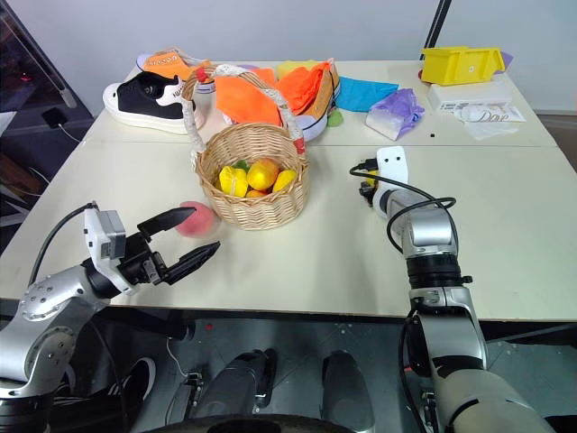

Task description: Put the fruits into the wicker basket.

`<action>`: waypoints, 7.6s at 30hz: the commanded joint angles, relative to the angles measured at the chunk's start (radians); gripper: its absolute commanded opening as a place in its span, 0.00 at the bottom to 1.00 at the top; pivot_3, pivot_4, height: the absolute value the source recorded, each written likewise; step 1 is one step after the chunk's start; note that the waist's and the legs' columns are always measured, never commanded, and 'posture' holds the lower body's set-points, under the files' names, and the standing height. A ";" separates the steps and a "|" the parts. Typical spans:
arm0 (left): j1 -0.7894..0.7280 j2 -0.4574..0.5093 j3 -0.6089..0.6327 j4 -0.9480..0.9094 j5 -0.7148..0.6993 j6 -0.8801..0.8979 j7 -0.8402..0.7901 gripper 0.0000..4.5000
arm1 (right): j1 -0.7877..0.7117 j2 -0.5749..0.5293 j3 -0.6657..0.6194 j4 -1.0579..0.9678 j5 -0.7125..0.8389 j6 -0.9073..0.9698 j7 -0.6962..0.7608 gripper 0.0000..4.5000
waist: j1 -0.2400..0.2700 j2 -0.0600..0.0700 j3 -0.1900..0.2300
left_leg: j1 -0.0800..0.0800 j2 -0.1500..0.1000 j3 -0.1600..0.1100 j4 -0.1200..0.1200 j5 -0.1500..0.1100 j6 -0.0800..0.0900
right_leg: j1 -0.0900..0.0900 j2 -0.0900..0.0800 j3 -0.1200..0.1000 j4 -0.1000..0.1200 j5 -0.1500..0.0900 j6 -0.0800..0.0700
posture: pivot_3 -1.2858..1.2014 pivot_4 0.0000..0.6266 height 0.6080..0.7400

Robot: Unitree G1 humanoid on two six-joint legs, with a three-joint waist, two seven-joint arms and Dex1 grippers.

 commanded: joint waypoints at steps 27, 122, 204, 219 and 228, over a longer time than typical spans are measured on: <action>-0.021 -0.007 0.014 0.069 0.044 -0.095 -0.028 1.00 | 0.223 -0.321 0.170 -0.892 0.443 0.066 0.585 0.11 | 0.005 -0.001 0.002 | -0.004 0.003 -0.001 0.000 -0.002 0.000 | 0.002 -0.002 -0.006 -0.012 0.000 -0.003 | 0.52 0.24 1.00; -0.293 -0.177 -0.149 0.187 0.250 0.443 0.561 0.88 | 0.488 -0.346 0.116 -0.825 0.282 -0.489 0.774 0.87 | 0.026 -0.004 0.002 | -0.001 0.002 -0.001 0.003 -0.003 -0.001 | 0.003 -0.001 -0.006 -0.006 0.001 0.002 | 0.52 0.24 1.00; 0.051 -0.028 0.215 -0.073 -0.135 0.067 0.068 1.00 | 0.088 0.062 0.035 -0.294 0.170 -0.549 0.371 0.01 | 0.006 -0.004 0.002 | 0.000 0.002 -0.001 0.002 -0.002 -0.003 | 0.001 0.000 -0.005 0.000 0.002 0.000 | 0.52 0.24 1.00; -0.448 -0.074 -0.133 0.349 -0.043 0.045 -0.187 1.00 | 0.465 -0.263 -0.543 -0.413 0.250 -0.600 0.285 0.01 | 0.021 -0.002 0.003 | 0.000 0.003 0.000 0.001 -0.002 -0.003 | 0.001 0.000 -0.005 0.000 0.003 0.003 | 0.52 0.24 1.00; -0.582 -0.163 -0.237 0.457 -0.002 0.030 -0.296 1.00 | 0.561 -0.188 -0.617 -0.430 0.206 -0.667 0.102 0.01 | -0.004 -0.001 0.003 | 0.000 0.003 0.002 0.002 -0.002 -0.002 | 0.001 0.000 -0.004 0.001 0.003 0.004 | 0.52 0.24 1.00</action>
